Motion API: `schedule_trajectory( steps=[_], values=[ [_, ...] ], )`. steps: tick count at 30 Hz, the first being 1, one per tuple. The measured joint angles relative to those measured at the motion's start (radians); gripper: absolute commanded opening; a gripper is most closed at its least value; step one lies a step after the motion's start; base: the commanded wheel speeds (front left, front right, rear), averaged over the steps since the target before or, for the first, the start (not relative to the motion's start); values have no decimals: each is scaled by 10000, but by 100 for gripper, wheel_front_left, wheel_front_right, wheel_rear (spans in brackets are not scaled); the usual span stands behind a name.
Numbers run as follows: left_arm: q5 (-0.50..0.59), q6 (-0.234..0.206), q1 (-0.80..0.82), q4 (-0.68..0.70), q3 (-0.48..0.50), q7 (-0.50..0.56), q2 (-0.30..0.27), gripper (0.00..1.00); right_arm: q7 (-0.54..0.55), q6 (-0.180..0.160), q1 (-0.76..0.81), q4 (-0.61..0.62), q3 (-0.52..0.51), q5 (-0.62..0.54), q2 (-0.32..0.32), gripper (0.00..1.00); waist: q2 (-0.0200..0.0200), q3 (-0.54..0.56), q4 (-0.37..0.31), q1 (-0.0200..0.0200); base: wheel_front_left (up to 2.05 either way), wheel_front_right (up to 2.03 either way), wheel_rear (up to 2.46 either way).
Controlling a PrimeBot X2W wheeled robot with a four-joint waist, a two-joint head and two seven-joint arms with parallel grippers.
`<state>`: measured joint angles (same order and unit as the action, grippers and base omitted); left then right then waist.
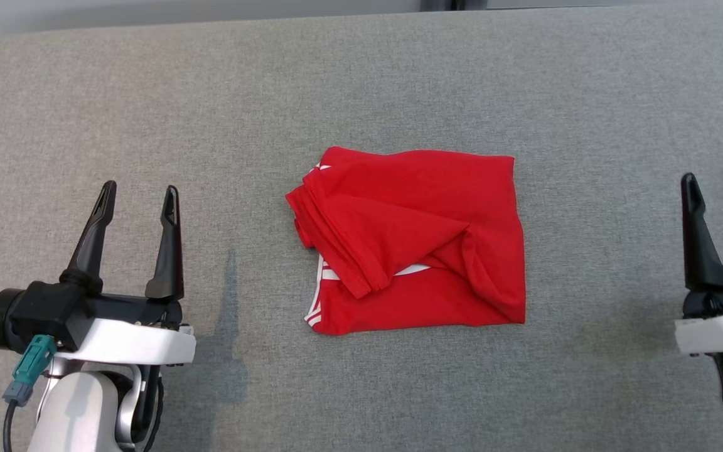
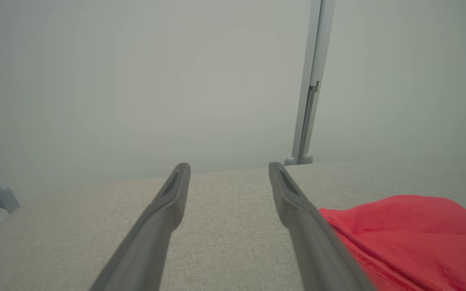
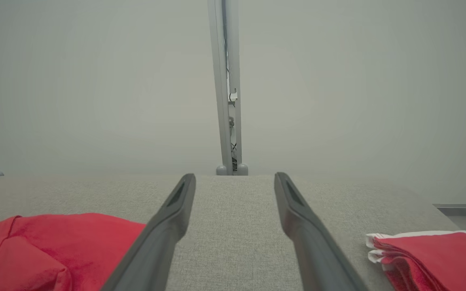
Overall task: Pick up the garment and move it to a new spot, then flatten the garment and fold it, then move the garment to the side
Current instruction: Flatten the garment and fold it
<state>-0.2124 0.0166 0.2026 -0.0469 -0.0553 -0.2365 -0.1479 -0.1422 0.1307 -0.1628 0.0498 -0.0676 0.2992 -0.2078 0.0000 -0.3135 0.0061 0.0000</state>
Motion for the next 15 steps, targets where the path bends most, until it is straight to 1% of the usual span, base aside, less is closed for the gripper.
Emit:
schedule_trajectory(
  steps=[1, 2, 5, 9, 15],
  values=[
    [-8, 0, 3, 8, -19, 2, -2, 100, 13, 0, -120, -19, 163, 15, -96, 19, 0, -25, 23, 0, 0, 0, 0],
    [-10, 0, 11, 15, -59, 4, 2, 100, 111, 0, -273, -73, 374, 42, -226, 0, 0, -50, 52, 0, 0, 0, 0],
    [-12, 6, 113, 35, -163, 31, 23, 100, 247, 0, -798, -389, 1198, 107, -606, 0, 0, -171, 176, 0, 0, 0, 0],
    [-13, 44, 301, 36, -295, -6, 90, 100, 251, 0, -1721, -1049, 2794, 272, -984, 0, 0, -395, 393, 0, 0, 0, 0],
    [-61, 100, 634, -104, -558, -82, 286, 100, -190, 2, -3227, -2458, 5225, 652, -1327, 0, 0, -733, 827, 0, 0, 0, 0]
  ],
)
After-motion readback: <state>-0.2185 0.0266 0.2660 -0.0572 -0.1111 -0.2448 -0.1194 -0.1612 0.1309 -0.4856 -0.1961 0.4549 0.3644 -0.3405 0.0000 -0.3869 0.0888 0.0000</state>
